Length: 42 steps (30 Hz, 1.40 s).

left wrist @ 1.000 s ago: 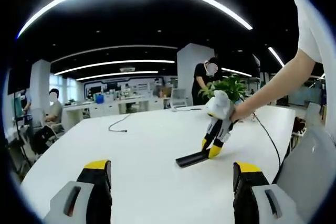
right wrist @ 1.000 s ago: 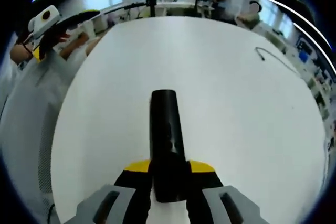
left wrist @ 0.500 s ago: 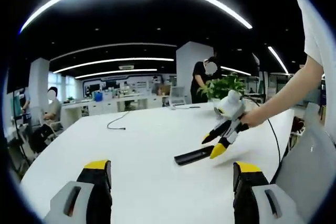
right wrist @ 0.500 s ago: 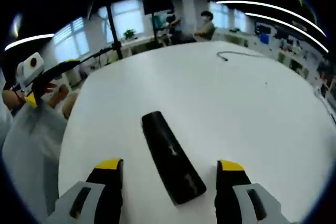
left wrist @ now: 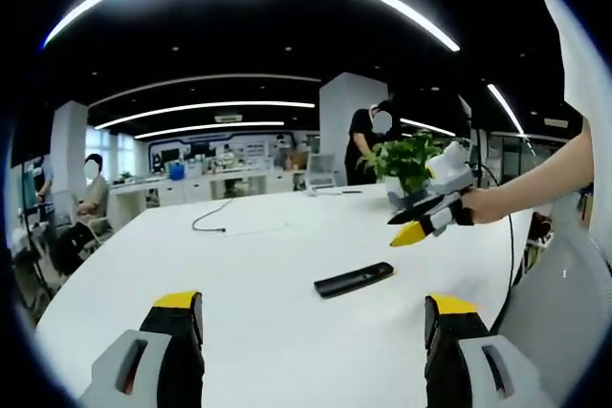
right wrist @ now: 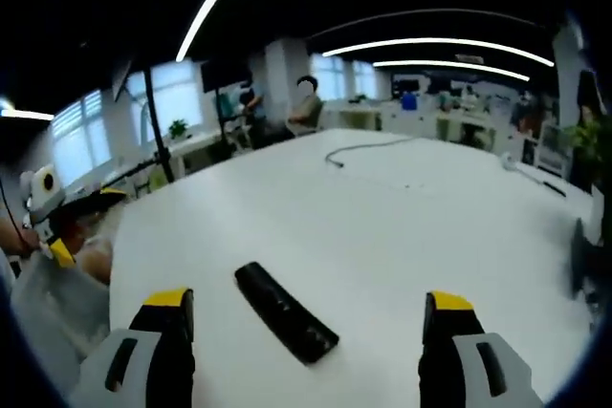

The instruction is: Press the specified remote control buttons in sequence, fully releasing each button before pressing the next.

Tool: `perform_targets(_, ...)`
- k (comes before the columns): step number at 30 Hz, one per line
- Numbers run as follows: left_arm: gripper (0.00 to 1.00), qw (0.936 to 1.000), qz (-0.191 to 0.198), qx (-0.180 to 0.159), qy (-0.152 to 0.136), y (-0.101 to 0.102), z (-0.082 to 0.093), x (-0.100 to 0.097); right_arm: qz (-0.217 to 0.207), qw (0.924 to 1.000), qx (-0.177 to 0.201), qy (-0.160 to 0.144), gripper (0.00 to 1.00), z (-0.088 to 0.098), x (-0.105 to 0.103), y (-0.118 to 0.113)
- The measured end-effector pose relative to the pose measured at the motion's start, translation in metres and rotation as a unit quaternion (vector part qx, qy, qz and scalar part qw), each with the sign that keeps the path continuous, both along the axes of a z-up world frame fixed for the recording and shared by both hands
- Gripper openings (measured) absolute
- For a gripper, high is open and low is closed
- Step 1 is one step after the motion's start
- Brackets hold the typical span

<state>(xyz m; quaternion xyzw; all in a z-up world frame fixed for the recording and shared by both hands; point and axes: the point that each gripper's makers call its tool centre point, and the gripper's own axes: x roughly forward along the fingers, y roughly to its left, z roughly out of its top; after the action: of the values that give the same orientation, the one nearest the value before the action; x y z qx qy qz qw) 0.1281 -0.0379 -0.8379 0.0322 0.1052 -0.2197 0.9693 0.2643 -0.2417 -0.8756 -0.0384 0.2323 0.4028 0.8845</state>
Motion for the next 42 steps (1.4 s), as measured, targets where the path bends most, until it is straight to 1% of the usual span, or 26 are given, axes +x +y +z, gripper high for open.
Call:
perform_targets(1, 1.00, 1.0000, 0.000, 0.000, 0.000, 0.000, 0.000, 0.000, -0.003, 1.0000, 0.003, 0.000, 0.99, 0.001, -0.002, -0.001)
perform_targets(2, 1.00, 1.0000, 0.000, 0.002, 0.001, 0.000, 0.000, 0.000, -0.011, 0.9999, 0.009, -0.002, 0.99, 0.007, -0.009, -0.003)
perform_targets(4, 1.00, 1.0000, -0.001, 0.002, 0.002, 0.000, -0.001, 0.000, -0.015, 0.9998, 0.010, -0.009, 0.99, 0.012, -0.016, -0.006)
perform_targets(5, 1.00, 1.0000, -0.001, 0.002, 0.001, 0.000, -0.001, -0.001, -0.019, 0.9997, 0.009, -0.011, 0.99, 0.013, -0.020, -0.008)
perform_targets(6, 1.00, 1.0000, -0.002, 0.002, 0.001, -0.001, 0.000, -0.001, -0.026, 0.9995, 0.006, -0.015, 0.99, 0.016, -0.027, -0.012)
perform_targets(8, 1.00, 1.0000, -0.002, 0.002, 0.002, -0.001, 0.000, -0.001, -0.030, 0.9994, 0.009, -0.018, 0.99, 0.020, -0.037, -0.014)
perform_targets(10, 1.00, 1.0000, -0.003, 0.002, 0.002, -0.001, -0.001, -0.001, -0.027, 0.9994, 0.009, -0.019, 0.99, 0.023, -0.045, -0.013)
perform_targets(12, 1.00, 1.0000, -0.004, 0.002, 0.002, -0.002, -0.001, -0.001, -0.029, 0.9992, -0.002, -0.028, 0.99, 0.027, -0.052, -0.015)
perform_targets(15, 1.00, 1.0000, -0.006, 0.005, 0.003, -0.003, -0.001, -0.002, -0.033, 0.9987, -0.004, -0.038, 0.99, 0.036, -0.065, -0.017)
perform_targets(19, 0.97, 0.9999, -0.008, 0.005, 0.005, -0.003, -0.001, -0.003, -0.048, 0.9979, 0.003, -0.045, 0.99, 0.044, -0.079, -0.024)
perform_targets(21, 0.98, 0.9999, -0.009, 0.006, 0.003, -0.004, -0.001, -0.003, -0.056, 0.9972, 0.002, -0.050, 0.99, 0.046, -0.085, -0.032)
perform_targets(23, 0.98, 0.9999, -0.011, 0.004, 0.001, -0.005, 0.000, -0.003, -0.067, 0.9959, -0.013, -0.060, 0.99, 0.046, -0.087, -0.042)
perform_targets(25, 0.98, 0.9999, -0.013, 0.002, 0.002, -0.006, 0.000, -0.004, -0.076, 0.9951, -0.019, -0.061, 0.99, 0.045, -0.090, -0.053)
perform_targets(30, 0.98, 0.9999, -0.015, 0.002, 0.000, -0.007, 0.001, -0.004, -0.099, 0.9932, -0.009, -0.060, 0.99, 0.044, -0.106, -0.067)
perform_targets(32, 0.98, 0.9998, -0.018, 0.000, 0.001, -0.008, 0.002, -0.005, -0.108, 0.9922, -0.019, -0.059, 0.99, 0.040, -0.111, -0.074)
perform_targets(36, 0.97, 0.9997, -0.024, 0.005, 0.006, -0.010, -0.001, -0.006, -0.118, 0.9915, -0.020, -0.051, 0.99, 0.035, -0.123, -0.083)
perform_targets(38, 0.97, 0.9997, -0.025, 0.006, 0.005, -0.011, -0.001, -0.006, -0.132, 0.9903, -0.001, -0.043, 0.99, 0.033, -0.127, -0.084)
perform_targets(39, 0.97, 0.9997, -0.025, 0.007, 0.004, -0.010, -0.001, -0.006, -0.140, 0.9892, 0.015, -0.039, 0.99, 0.033, -0.128, -0.083)
perform_targets(40, 0.97, 0.9997, -0.024, 0.006, 0.004, -0.010, 0.000, -0.006, -0.141, 0.9891, 0.018, -0.037, 0.99, 0.032, -0.128, -0.082)
perform_targets(42, 0.97, 0.9997, -0.022, 0.005, 0.005, -0.009, -0.001, -0.006, -0.135, 0.9901, 0.008, -0.036, 0.99, 0.029, -0.129, -0.080)
